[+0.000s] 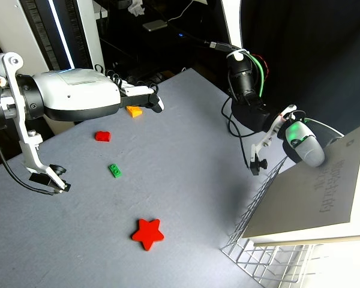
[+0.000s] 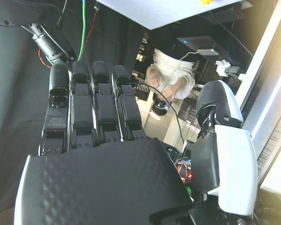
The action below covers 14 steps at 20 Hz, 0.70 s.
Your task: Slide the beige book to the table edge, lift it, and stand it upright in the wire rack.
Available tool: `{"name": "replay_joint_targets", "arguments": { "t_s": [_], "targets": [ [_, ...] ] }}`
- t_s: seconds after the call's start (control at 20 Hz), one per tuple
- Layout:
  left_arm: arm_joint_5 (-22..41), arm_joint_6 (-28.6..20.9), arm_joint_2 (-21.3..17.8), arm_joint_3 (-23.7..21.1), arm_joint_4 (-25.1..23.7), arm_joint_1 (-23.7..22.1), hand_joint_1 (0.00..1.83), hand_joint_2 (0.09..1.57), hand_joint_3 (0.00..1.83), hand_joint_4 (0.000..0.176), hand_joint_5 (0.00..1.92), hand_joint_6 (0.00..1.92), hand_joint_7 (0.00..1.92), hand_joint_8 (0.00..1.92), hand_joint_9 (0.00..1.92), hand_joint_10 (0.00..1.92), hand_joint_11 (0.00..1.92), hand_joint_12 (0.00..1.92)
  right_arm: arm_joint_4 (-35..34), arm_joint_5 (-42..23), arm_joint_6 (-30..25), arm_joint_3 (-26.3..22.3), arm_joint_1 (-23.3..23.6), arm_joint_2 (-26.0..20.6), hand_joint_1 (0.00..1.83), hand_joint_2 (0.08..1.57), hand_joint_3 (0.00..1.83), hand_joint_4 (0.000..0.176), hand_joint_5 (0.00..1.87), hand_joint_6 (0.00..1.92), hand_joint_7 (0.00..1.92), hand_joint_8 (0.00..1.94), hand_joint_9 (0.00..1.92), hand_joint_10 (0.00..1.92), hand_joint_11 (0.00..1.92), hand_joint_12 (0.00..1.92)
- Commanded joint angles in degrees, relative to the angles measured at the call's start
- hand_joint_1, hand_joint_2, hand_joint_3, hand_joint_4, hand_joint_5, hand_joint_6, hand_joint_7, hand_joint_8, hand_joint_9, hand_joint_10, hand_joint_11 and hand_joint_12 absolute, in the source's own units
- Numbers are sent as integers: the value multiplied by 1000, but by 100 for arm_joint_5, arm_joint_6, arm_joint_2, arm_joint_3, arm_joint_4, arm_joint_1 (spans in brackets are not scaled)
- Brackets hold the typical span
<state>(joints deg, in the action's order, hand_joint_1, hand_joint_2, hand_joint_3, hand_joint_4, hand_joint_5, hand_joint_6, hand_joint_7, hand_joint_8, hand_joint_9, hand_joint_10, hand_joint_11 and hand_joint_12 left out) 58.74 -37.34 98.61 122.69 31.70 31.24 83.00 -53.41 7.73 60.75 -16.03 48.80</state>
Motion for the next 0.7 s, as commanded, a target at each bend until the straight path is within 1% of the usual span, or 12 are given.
{"name": "replay_joint_targets", "arguments": {
  "t_s": [0.0,0.05,0.1,0.15,0.2,0.25,0.3,0.4,0.5,0.6,0.65],
  "targets": [
    [687,-90,-69,13,26,0,913,1071,0,0,750,235,816,158,705,517,372,1277,-464,-297,17,-25,22,-25,155,1076,3,0,298,1,312,2,301,1,0,812],
    [687,-90,-75,7,26,6,875,1060,0,0,756,128,793,81,674,426,357,1212,-464,-300,17,-25,22,-25,166,1072,0,0,292,0,311,1,298,0,0,808],
    [687,-90,-80,6,26,12,830,1064,0,0,752,59,779,37,670,347,353,1186,-464,-303,17,-27,21,-25,141,1078,2,0,278,0,297,0,285,0,0,773],
    [686,-90,-89,1,27,21,809,1043,0,0,748,26,755,13,677,268,350,1141,-464,-303,17,-30,17,-27,149,1077,1,0,274,0,298,1,290,3,0,771],
    [686,-91,-102,-8,27,32,792,1029,1,0,706,5,693,2,667,177,320,1109,-464,-303,17,-32,16,-27,151,1073,0,0,294,6,314,5,304,7,0,809],
    [687,-102,-115,-17,27,41,791,1013,1,0,687,1,681,0,678,120,326,1088,-464,-302,18,-33,16,-27,141,1074,0,0,302,6,320,4,311,7,0,841],
    [691,-111,-148,-46,27,56,791,1013,1,0,687,1,681,0,678,120,326,1088,-464,-298,18,-33,16,-29,141,1074,0,0,302,6,320,4,311,7,0,841],
    [702,-111,-245,-136,24,90,729,1018,1,0,590,0,580,0,613,52,230,1071,-464,-340,19,-35,11,-55,148,1072,0,0,307,4,332,4,322,7,0,865],
    [713,-111,-356,-228,20,118,710,1005,0,0,572,0,510,0,574,28,178,1050,-466,-368,57,-42,-3,-65,150,1077,0,0,292,2,323,3,309,1,0,826],
    [717,-111,-488,-307,13,140,707,994,0,0,550,0,491,0,547,14,150,1033,-495,-446,105,-44,-35,-75,133,1077,0,0,290,1,321,1,308,2,0,821],
    [717,-111,-551,-340,8,145,719,983,0,0,544,0,486,0,544,11,140,1024,-631,-527,262,-49,-56,-81,140,1073,0,0,303,6,332,5,316,5,0,826]
  ]
}}
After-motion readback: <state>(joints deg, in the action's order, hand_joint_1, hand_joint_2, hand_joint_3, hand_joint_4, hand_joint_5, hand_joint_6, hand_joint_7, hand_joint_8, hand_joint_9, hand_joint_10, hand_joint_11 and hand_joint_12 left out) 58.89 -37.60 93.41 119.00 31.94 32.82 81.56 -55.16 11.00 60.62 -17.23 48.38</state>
